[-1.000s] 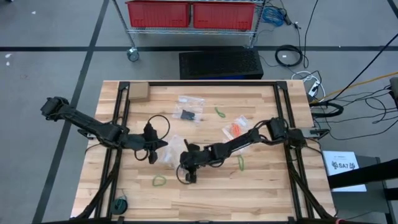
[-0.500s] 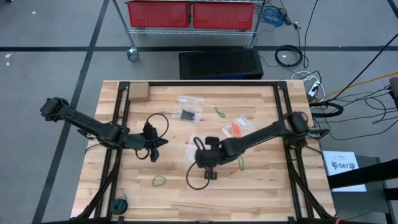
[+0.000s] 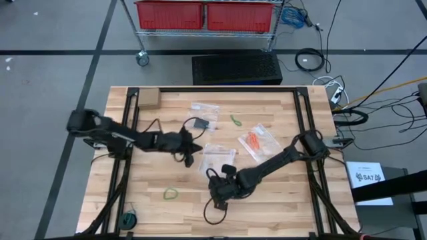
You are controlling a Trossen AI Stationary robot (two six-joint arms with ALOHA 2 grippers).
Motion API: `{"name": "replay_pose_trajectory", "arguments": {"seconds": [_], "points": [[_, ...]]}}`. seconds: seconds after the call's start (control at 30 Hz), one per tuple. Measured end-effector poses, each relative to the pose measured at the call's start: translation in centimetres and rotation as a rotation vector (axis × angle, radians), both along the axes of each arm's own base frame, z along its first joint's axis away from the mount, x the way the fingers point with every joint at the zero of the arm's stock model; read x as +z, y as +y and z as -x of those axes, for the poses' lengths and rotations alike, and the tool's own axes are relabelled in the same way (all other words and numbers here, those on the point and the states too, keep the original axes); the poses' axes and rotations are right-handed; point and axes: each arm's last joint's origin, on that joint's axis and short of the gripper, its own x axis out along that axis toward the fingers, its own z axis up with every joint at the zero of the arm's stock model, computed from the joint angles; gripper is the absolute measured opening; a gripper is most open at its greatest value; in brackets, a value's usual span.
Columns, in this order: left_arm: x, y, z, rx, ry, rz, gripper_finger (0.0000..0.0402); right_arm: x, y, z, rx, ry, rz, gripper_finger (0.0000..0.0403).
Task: Sort rubber bands
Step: Open the transparent zip bag
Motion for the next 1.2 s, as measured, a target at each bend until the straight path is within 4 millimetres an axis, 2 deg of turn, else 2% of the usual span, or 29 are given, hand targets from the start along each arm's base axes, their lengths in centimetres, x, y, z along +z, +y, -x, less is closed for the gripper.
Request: {"name": "replay_pose_trajectory", "arguments": {"seconds": [0.1,0.2,0.3,0.4,0.57,0.83,1.07,1.2], "points": [[-0.6,1.9,-2.0,-0.013,-0.007,0.009,0.0000,-0.9,0.1,0.4,-0.050,0.028,0.047,0.0000],[-0.9,3.5,-4.2,-0.048,-0.007,0.017,0.0000,-0.9,0.1,0.5,-0.088,0.023,0.076,0.0000],[-1.4,4.5,-6.2,-0.097,0.013,0.042,0.0000,-1.5,-0.2,1.0,-0.111,0.045,0.091,0.0000],[-2.4,5.1,-7.2,-0.106,0.077,0.045,0.0000,-2.2,-0.7,1.5,-0.141,0.066,0.088,0.0000],[-4.2,5.6,-6.9,-0.085,0.190,0.063,0.0000,-2.9,-1.0,2.2,-0.167,0.101,0.089,0.0000],[-5.2,4.8,-5.7,-0.086,0.273,0.077,0.0000,-2.1,-1.6,3.4,-0.166,0.184,0.140,0.0000],[-4.0,3.1,-4.2,-0.106,0.343,0.099,0.0000,-0.9,-3.4,5.4,-0.205,0.338,0.284,0.0000],[-3.3,1.2,-2.7,-0.134,0.359,0.125,0.0000,-0.7,-4.5,6.0,-0.226,0.407,0.365,0.0000]]}}
